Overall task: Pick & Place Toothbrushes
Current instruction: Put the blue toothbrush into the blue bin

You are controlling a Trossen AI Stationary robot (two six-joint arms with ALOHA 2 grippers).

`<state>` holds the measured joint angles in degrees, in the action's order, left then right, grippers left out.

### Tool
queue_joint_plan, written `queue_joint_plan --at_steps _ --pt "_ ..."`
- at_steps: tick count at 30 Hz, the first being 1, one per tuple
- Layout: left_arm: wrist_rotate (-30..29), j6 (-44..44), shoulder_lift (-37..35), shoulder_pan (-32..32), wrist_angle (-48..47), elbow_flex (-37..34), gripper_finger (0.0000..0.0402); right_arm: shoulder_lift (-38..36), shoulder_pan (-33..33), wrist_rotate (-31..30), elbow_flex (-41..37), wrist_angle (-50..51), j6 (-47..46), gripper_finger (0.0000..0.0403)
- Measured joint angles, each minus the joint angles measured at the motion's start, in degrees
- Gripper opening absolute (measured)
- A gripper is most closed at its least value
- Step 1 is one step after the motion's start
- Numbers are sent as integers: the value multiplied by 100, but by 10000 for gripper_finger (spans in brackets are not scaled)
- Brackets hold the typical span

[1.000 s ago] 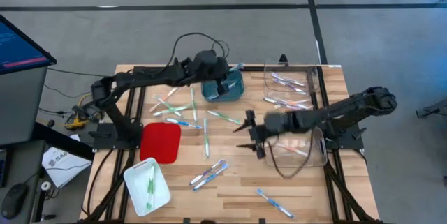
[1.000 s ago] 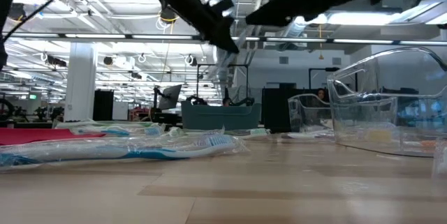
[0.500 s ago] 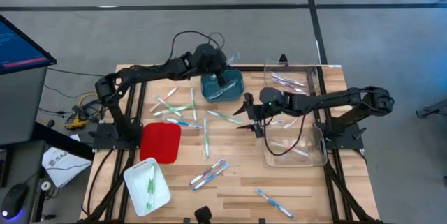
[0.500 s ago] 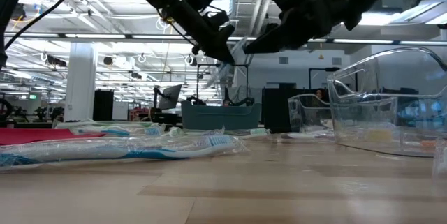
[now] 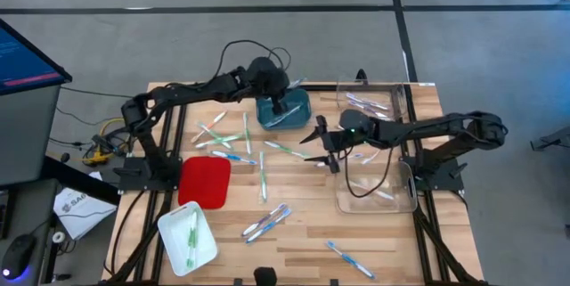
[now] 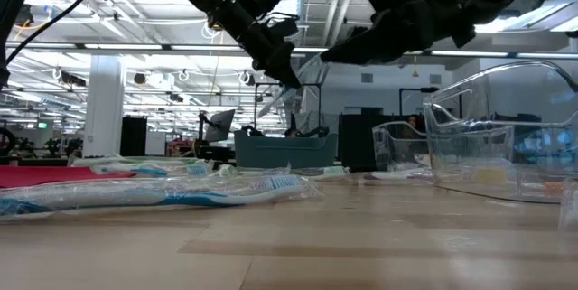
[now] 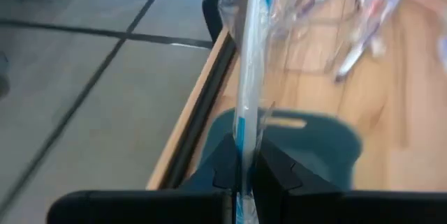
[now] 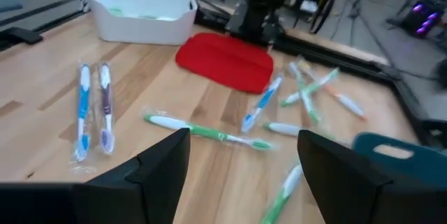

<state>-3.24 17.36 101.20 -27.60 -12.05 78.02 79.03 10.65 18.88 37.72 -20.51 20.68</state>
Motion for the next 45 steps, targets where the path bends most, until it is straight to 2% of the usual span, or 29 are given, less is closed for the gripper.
queue_joint_plan --at_steps 6,12,17,20,24,30,37,41,45 --pt "-147 833 282 144 -71 -2 12 -364 -231 -522 -184 23 12 260" --pt "-194 1089 588 328 -210 -11 12 -443 -318 -547 -243 74 -59 260" --pt "-812 1627 661 540 -395 -11 12 -443 -356 -547 -243 209 -150 260" --pt "-883 1944 641 564 -399 -11 12 -443 -408 -546 -243 208 -165 260" --pt "-890 1990 608 572 -416 -9 12 -443 -473 -600 -243 206 -137 260" --pt "-952 1991 608 543 -513 -9 12 -460 -663 -1081 -296 109 49 260" --pt "-1052 1858 608 567 -671 62 12 -895 -506 -1148 -1441 -1925 -61 260" --pt "-1050 1635 682 549 -1025 421 12 -1172 -259 -777 -1570 -1915 -142 260" --pt "-989 1486 1198 545 -2002 1211 12 -1291 -100 -385 -1563 -1695 -169 260"
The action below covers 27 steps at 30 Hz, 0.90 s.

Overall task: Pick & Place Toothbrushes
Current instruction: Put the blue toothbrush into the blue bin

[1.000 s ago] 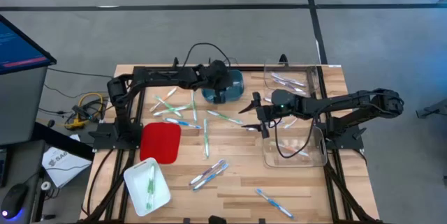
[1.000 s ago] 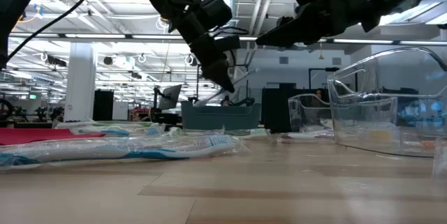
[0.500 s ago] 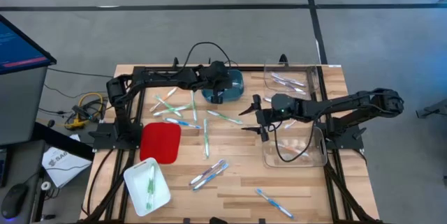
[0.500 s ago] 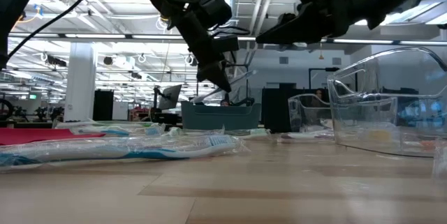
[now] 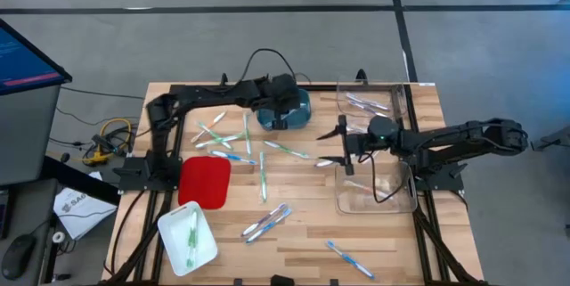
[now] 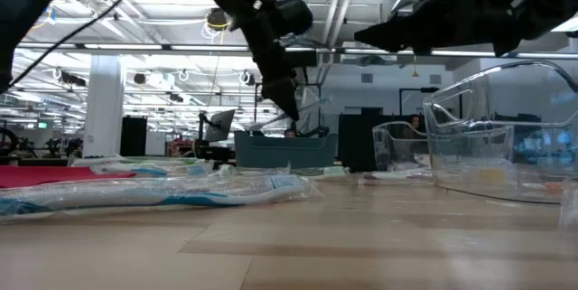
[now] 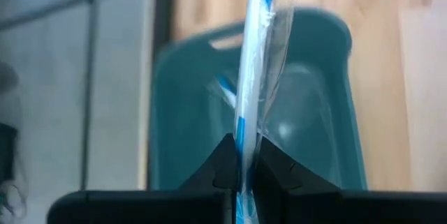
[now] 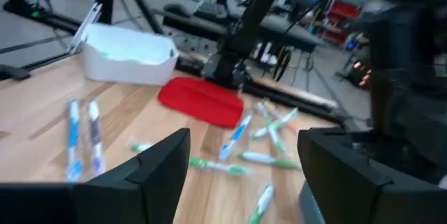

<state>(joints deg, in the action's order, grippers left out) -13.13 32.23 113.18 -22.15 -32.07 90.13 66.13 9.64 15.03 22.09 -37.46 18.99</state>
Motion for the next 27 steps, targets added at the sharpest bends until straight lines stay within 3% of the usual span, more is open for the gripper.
queue_joint_plan --at_steps 4,8,27 --pt "-56 71 764 35 -986 789 12 -22 29 170 -4 183 1 260" --pt "-61 140 971 39 -1088 1135 12 -22 28 327 -2 297 -73 260" --pt "105 200 922 -153 -1136 1233 12 -22 25 428 -4 467 -250 260"
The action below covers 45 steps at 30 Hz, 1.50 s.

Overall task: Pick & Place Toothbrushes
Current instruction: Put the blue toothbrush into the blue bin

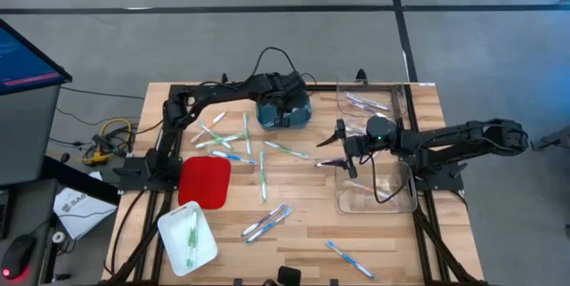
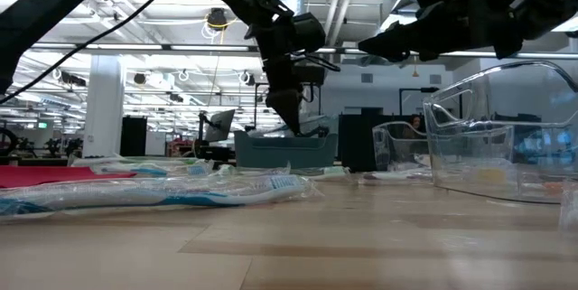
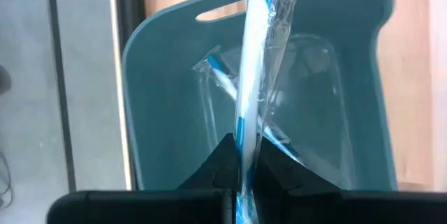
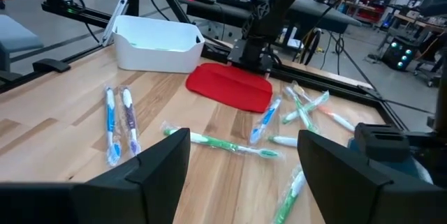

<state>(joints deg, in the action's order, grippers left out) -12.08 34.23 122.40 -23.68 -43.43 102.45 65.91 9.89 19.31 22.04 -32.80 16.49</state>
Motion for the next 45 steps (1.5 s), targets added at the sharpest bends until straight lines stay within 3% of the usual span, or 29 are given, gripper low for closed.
queue_joint_plan --at_steps 7,13,45 --pt "21 18 42 -9 25 -4 12 0 2 -116 0 -9 26 260" --pt "512 1 82 -31 -25 -4 12 0 2 -117 0 -17 42 260" --pt "503 176 461 -218 -133 -14 12 2 43 -184 0 1 59 260"
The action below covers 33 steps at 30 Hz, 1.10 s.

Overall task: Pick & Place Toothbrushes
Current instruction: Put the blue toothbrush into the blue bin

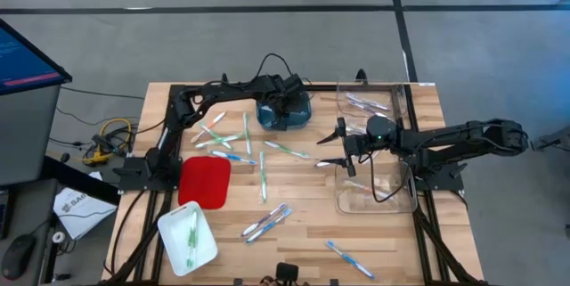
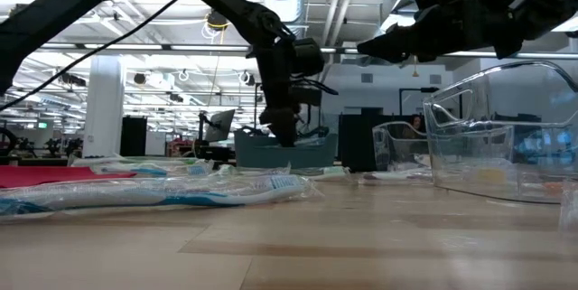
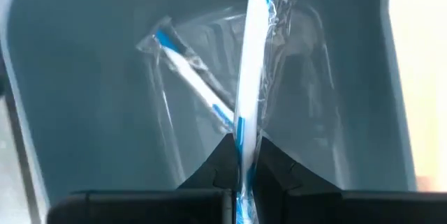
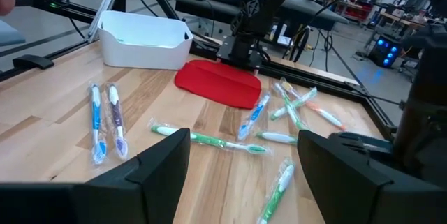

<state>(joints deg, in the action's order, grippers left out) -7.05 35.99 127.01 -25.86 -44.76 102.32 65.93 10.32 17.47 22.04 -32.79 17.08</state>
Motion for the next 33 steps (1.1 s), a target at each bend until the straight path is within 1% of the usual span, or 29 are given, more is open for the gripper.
queue_joint_plan --at_steps 12,16,21,30,33 --pt "-24 150 163 8 49 5 13 0 34 0 0 60 0 260" --pt "-110 223 185 13 34 3 12 0 36 0 0 67 0 260" --pt "-367 423 185 17 54 3 15 0 36 0 0 69 -1 260" --pt "-318 472 185 72 125 3 18 0 33 0 0 69 0 260" --pt "-315 472 185 80 136 3 24 0 31 2 0 69 0 260"
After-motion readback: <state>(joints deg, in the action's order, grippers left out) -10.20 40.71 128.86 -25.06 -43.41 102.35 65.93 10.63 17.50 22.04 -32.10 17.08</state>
